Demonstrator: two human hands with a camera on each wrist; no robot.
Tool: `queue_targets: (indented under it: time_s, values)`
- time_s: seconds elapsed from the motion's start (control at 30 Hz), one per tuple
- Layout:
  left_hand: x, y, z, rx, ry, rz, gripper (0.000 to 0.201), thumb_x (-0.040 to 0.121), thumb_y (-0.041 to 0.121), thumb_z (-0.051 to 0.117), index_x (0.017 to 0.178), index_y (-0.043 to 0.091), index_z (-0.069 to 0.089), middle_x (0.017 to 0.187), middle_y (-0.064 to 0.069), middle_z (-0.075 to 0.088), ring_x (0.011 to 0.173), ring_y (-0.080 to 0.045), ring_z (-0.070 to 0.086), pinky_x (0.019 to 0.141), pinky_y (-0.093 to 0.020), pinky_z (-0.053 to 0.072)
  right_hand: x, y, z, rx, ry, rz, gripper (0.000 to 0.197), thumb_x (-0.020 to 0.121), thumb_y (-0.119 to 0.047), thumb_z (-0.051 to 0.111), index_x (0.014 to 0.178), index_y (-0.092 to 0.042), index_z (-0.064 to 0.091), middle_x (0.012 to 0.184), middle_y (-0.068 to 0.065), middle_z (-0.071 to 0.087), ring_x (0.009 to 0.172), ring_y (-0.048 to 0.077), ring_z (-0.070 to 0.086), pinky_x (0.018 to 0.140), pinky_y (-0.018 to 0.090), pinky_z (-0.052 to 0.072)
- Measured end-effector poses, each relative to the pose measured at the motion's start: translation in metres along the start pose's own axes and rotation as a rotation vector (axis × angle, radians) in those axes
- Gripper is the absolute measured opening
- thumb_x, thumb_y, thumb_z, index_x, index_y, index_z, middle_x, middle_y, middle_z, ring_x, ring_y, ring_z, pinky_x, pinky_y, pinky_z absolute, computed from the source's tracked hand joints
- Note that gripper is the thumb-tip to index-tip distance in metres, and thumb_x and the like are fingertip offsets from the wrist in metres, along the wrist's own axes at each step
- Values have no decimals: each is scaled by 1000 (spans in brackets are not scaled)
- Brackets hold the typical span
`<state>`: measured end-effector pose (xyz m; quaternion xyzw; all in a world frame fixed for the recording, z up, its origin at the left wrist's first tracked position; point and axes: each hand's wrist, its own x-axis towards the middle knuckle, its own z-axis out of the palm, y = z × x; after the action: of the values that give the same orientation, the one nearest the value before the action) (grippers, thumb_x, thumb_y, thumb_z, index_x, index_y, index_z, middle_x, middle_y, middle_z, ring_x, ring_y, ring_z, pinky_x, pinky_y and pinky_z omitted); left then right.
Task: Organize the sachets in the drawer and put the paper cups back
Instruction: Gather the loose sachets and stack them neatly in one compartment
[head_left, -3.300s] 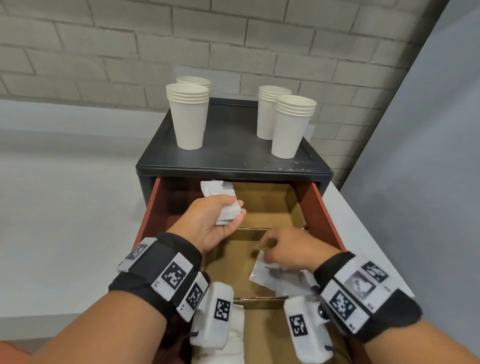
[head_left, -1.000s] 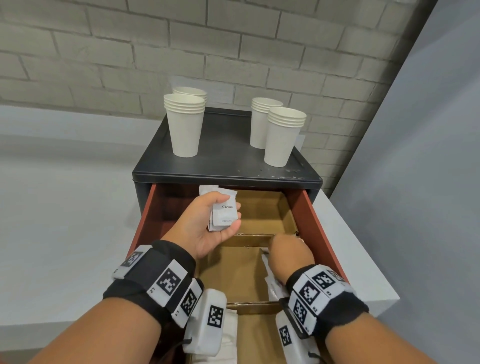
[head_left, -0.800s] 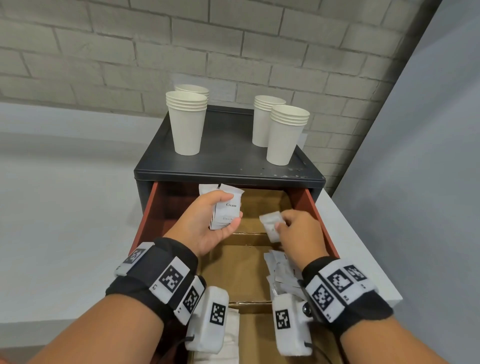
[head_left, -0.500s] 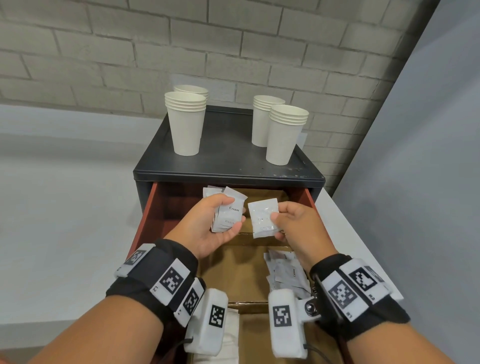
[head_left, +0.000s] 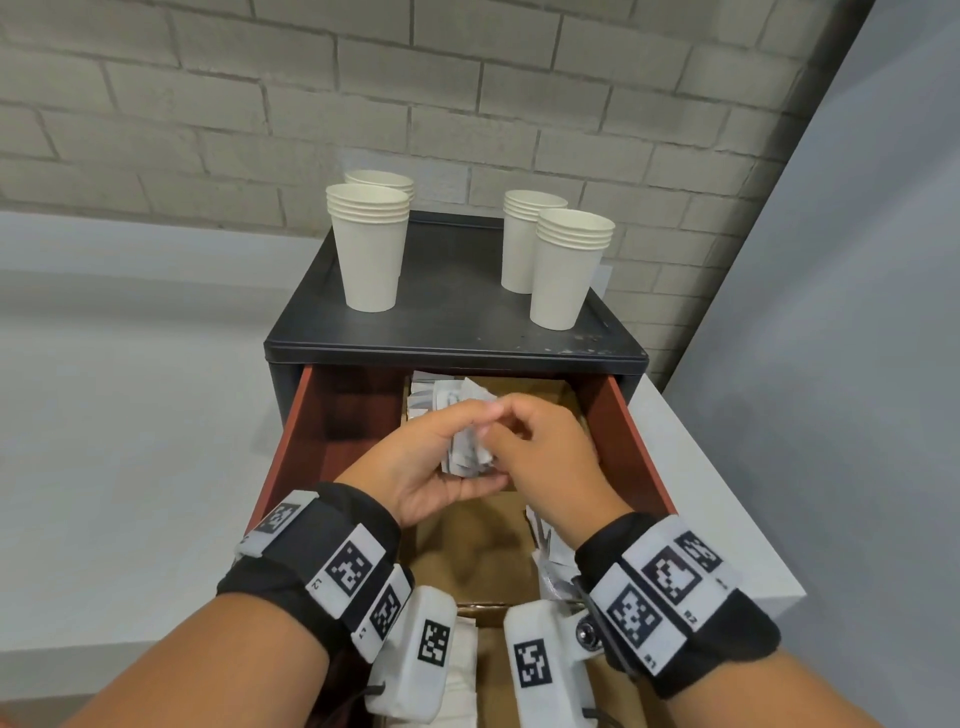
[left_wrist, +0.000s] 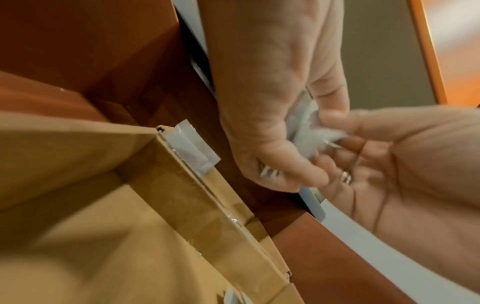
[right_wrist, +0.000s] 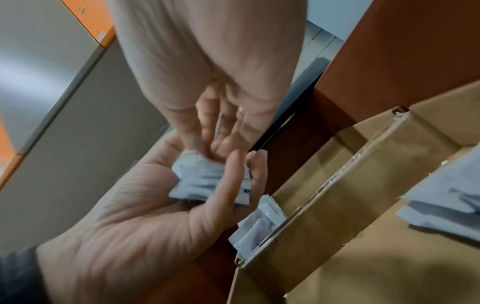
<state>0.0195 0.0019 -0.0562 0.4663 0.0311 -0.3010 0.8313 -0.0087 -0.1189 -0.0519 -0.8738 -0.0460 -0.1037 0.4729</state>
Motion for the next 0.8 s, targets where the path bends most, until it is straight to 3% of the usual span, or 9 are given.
queue_targets:
  time_s: [0.1, 0.2, 0.27, 0.3, 0.4, 0.5, 0.6, 0.7, 0.8]
  values:
    - [-2, 2, 0, -7, 41, 37, 19, 81, 16, 66, 100, 12, 62, 94, -13, 67, 86, -23, 67, 80, -38, 55, 0, -8, -7, 147, -163, 66, 20, 95, -17, 50, 102, -12, 68, 93, 1, 67, 88, 10, 62, 78, 20, 50]
    - [0, 3, 2, -50, 148, 37, 23, 87, 6, 59, 108, 11, 54, 94, -14, 63, 83, -21, 65, 67, -30, 58, -1, -5, -23, 176, -145, 168, 19, 94, -15, 49, 91, -15, 68, 88, -2, 65, 82, 8, 60, 71, 15, 49]
    - [3, 3, 1, -68, 224, 35, 35, 87, 2, 58, 118, 12, 46, 98, -14, 60, 85, -21, 63, 60, -30, 58, -4, 4, -32, -17, -131, 222, 13, 91, -16, 54, 86, -22, 65, 87, -7, 62, 84, 9, 58, 74, 18, 47]
    - [4, 2, 1, -69, 245, 36, 39, 87, 1, 58, 121, 13, 44, 99, -14, 59, 86, -21, 62, 58, -29, 58, -8, 8, -35, -153, -187, 265, 7, 89, -18, 58, 90, -21, 64, 91, -7, 61, 88, 11, 58, 76, 21, 47]
    - [6, 2, 0, -74, 277, 38, 40, 87, 3, 59, 122, 14, 43, 100, -12, 59, 87, -21, 62, 57, -28, 58, -22, 19, -31, -593, -492, 383, 42, 84, -22, 64, 125, -19, 54, 121, -1, 56, 107, 18, 54, 85, 24, 45]
    - [6, 1, 0, -62, 287, 41, 39, 87, 4, 59, 121, 14, 43, 100, -12, 60, 88, -21, 62, 59, -28, 56, -30, 28, -22, -798, -599, 374, 48, 87, -17, 55, 133, -17, 44, 135, 10, 46, 119, 25, 50, 95, 30, 45]
    - [5, 1, 0, -38, 284, 40, 34, 87, 9, 61, 117, 14, 46, 98, -11, 60, 87, -21, 61, 61, -29, 54, -31, 33, -20, -904, -558, 300, 34, 94, -11, 44, 127, -11, 49, 128, 12, 54, 117, 25, 53, 93, 28, 44]
    - [4, 1, -1, -31, 285, 31, 24, 87, 15, 63, 107, 14, 51, 96, -12, 62, 85, -21, 62, 62, -31, 54, -27, 31, -24, -904, -362, 290, 25, 94, -8, 46, 115, -9, 58, 117, 9, 63, 107, 23, 60, 86, 25, 46]
    - [5, 2, -2, -24, 279, 27, 13, 88, 19, 63, 96, 14, 54, 94, -11, 62, 83, -20, 62, 67, -32, 55, -19, 30, -32, -608, -162, 339, 30, 91, -11, 55, 121, -14, 56, 110, 7, 62, 101, 23, 61, 82, 27, 53]
